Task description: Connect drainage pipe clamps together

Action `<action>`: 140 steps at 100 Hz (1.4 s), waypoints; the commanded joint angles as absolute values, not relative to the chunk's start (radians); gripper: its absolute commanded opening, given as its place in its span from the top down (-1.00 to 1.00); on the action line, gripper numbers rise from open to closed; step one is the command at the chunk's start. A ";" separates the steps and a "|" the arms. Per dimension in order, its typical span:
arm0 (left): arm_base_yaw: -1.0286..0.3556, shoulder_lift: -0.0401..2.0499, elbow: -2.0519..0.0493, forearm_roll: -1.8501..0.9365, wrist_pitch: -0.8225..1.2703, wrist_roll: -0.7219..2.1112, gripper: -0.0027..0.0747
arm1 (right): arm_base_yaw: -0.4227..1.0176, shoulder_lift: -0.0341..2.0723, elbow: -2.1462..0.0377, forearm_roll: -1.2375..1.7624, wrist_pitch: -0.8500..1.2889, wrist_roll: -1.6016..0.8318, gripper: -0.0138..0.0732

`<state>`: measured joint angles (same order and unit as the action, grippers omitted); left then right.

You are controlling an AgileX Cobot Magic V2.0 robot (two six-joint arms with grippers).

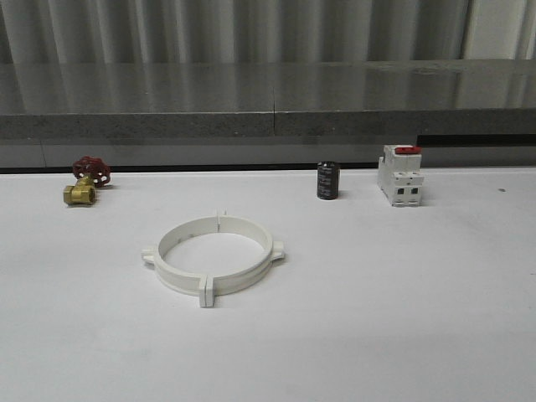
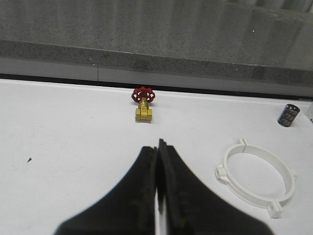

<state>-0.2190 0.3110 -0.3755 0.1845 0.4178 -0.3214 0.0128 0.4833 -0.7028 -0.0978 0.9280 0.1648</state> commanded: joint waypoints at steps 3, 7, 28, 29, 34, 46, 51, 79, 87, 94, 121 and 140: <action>-0.216 0.318 -0.403 0.187 0.345 -0.323 0.99 | 0.007 0.485 -0.725 -0.101 0.874 0.154 0.84; -0.216 0.318 -0.403 0.187 0.345 -0.323 0.99 | 0.007 0.485 -0.725 -0.101 0.874 0.154 0.84; -0.216 0.318 -0.403 0.187 0.345 -0.323 0.99 | 0.007 0.483 -0.707 -0.106 0.865 0.154 0.84; -0.216 0.318 -0.403 0.187 0.345 -0.323 0.99 | 0.007 0.482 -0.703 -0.110 0.862 0.154 0.84; -0.216 0.318 -0.403 0.187 0.345 -0.323 0.99 | 0.007 0.469 -0.678 -0.121 0.834 0.154 0.84; -0.216 0.318 -0.403 0.187 0.345 -0.323 0.99 | 0.007 0.403 -0.576 -0.133 0.690 0.154 0.84; -0.216 0.318 -0.403 0.187 0.345 -0.323 0.99 | 0.007 0.364 -0.518 -0.133 0.599 0.154 0.84; -0.216 0.318 -0.403 0.187 0.345 -0.323 0.99 | 0.007 0.122 -0.176 -0.117 0.117 0.154 0.84; -0.216 0.318 -0.403 0.187 0.345 -0.323 0.99 | 0.007 0.067 -0.106 -0.099 0.071 0.154 0.84; -0.216 0.318 -0.403 0.187 0.345 -0.323 0.99 | 0.007 0.019 -0.059 -0.069 0.043 0.154 0.84; -0.216 0.318 -0.403 0.187 0.345 -0.323 0.99 | 0.007 -0.029 0.011 0.000 -0.008 0.146 0.84; -0.216 0.318 -0.403 0.187 0.345 -0.323 0.99 | 0.007 -0.029 0.011 0.000 -0.013 0.137 0.84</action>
<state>-0.2190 0.3110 -0.3755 0.1845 0.4178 -0.3214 0.0128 -0.0108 0.0263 -0.0068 0.0789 0.1507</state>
